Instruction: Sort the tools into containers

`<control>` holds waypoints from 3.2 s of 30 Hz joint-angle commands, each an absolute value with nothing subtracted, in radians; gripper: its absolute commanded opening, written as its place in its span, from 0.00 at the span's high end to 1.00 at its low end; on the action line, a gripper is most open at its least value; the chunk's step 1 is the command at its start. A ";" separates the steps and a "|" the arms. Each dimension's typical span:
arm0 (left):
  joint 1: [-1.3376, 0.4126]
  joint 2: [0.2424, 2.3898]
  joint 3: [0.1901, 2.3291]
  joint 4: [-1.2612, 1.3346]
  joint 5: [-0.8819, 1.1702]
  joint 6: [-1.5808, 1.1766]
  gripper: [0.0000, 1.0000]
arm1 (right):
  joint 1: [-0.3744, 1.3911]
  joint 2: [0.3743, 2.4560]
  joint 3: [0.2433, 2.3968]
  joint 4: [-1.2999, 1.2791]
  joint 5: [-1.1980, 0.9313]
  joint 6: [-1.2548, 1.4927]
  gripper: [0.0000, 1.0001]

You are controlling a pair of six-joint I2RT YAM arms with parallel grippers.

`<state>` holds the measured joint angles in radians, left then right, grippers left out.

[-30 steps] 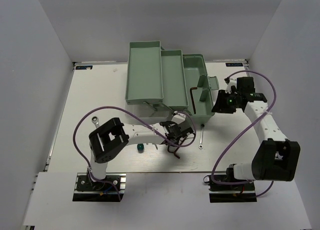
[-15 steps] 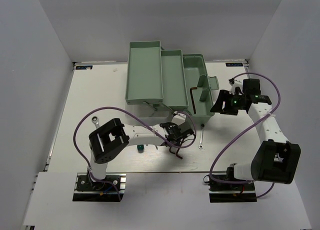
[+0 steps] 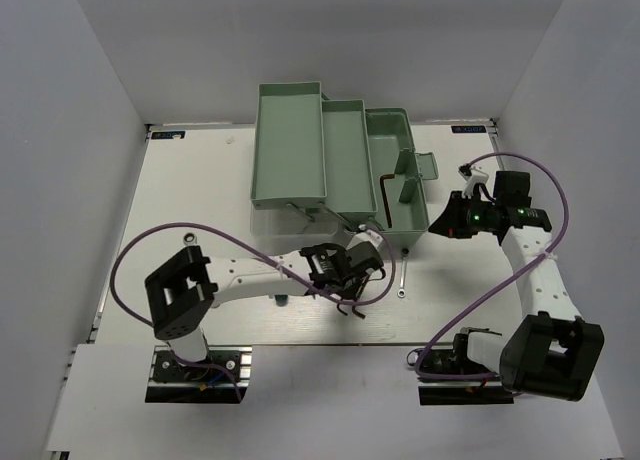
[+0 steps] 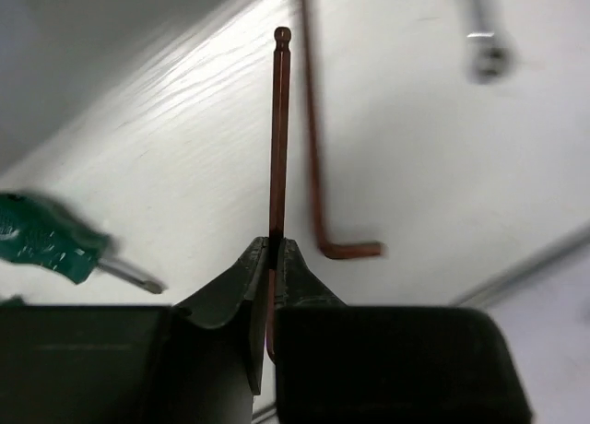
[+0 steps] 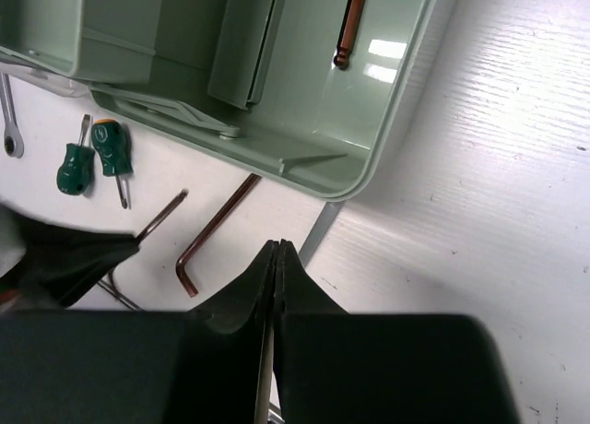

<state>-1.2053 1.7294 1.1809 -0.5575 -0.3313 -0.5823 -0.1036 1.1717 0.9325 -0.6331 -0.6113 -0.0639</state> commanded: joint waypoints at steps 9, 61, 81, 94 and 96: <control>-1.198 1.699 1.451 -0.394 -0.052 -0.307 1.00 | -0.161 1.103 0.877 -0.603 -0.541 -0.046 1.00; -0.999 0.898 0.890 -0.756 -0.480 -0.713 0.45 | 0.484 1.288 0.819 -0.725 -0.598 -1.376 0.37; -0.999 0.684 0.787 -0.968 -0.508 -0.874 0.42 | 0.808 1.595 0.882 -0.583 -0.223 -1.575 0.52; -0.983 0.704 0.709 -1.079 -0.649 -1.163 0.00 | 0.854 1.655 0.877 -0.863 -0.229 -1.615 0.92; -0.983 0.713 0.669 -1.010 -0.634 -1.163 0.00 | 0.859 1.638 0.862 -0.873 -0.230 -1.586 0.97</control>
<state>-0.9894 0.7036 0.7052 -1.0618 -0.5945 -1.0725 0.8429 1.6093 0.9127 -0.6804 -0.2108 -1.6062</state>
